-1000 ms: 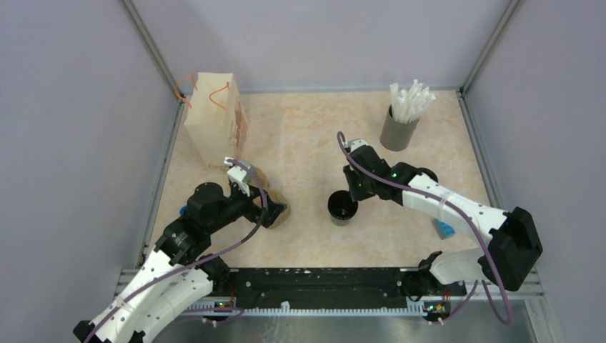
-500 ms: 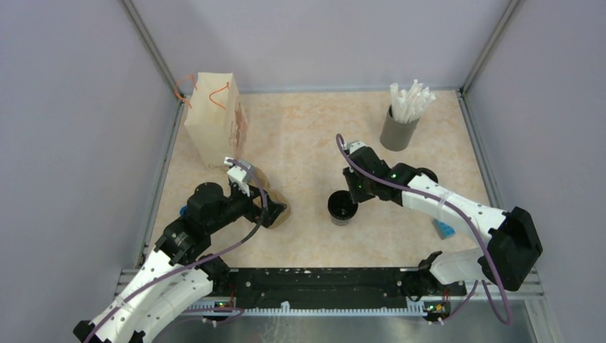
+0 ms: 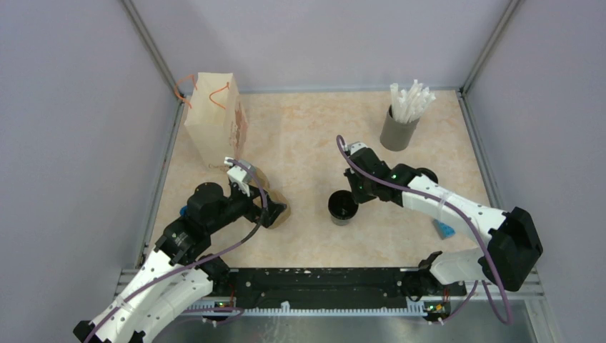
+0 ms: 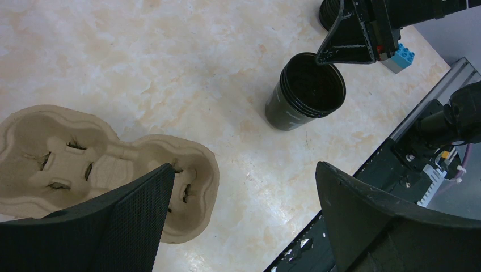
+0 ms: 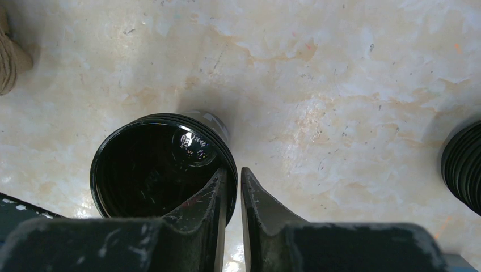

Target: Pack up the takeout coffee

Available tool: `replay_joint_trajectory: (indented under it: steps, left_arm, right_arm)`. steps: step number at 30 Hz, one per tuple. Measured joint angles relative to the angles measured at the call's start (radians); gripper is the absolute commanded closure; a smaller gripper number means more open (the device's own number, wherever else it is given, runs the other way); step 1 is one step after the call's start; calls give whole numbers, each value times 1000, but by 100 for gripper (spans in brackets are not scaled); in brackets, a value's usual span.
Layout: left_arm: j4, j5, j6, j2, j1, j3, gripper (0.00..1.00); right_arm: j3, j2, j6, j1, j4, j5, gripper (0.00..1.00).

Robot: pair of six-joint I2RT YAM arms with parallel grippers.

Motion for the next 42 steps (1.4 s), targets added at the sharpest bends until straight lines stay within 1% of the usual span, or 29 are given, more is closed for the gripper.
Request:
replay_joint_trajectory:
  steps: [4,8,10,13,17,19,20,24,26,30,31,32,33,34,35,36,37,38,42]
  left_arm:
    - [0,0,0,0,0,0,1]
    - [0,0,0,0,0,0,1]
    - [0,3,0,0,0,0,1]
    - [0,5,0,2,0,0,1]
    - [0,7,0,5,0,0,1]
    - [0,8,0,6,0,0,1]
    - [0,8,0,6,0,0,1]
    - [0,8,0,6,0,0,1]
    - [0,8,0,6,0,0,1]
    - [0,8,0,6,0,0,1]
    - [0,8,0,6,0,0,1]
    - [0,8,0,6,0,0,1]
    - [0,8,0,6,0,0,1]
    - [0,8,0,6,0,0,1]
    - [0,8,0,6,0,0,1]
    - [0,8,0,6,0,0,1]
    - [0,8,0,6,0,0,1]
    - [0,8,0,6,0,0,1]
    - [0,8,0,6,0,0,1]
  right_arm:
    - [0,-2,0,0,-1,9,94]
    - [0,-5,1,0,-1,11,97]
    - [0,-6,1,0,-1,11,97]
    - [0,-6,2,0,-2,12,93]
    - [1,-7,4,0,-3,19,92]
    - [4,-8,4,0,-4,23,88]
    - [4,-8,4,0,-4,26,88]
    - [4,-8,4,0,-4,34,92]
    - [4,-8,4,0,-4,35,92]
    - [4,-8,3,0,-4,39,97]
    - [4,-8,3,0,-4,39,97]
    - [4,-8,3,0,-4,39,93]
    - [4,-8,3,0,-5,41,88]
    - [4,-8,3,0,-5,42,85]
    - [4,-8,6,0,-5,43,85]
    - [5,-8,6,0,-5,45,89]
    - [5,-8,5,0,-5,47,95]
    - [5,-8,5,0,-5,49,99]
    - [5,-8,8,0,-5,49,100]
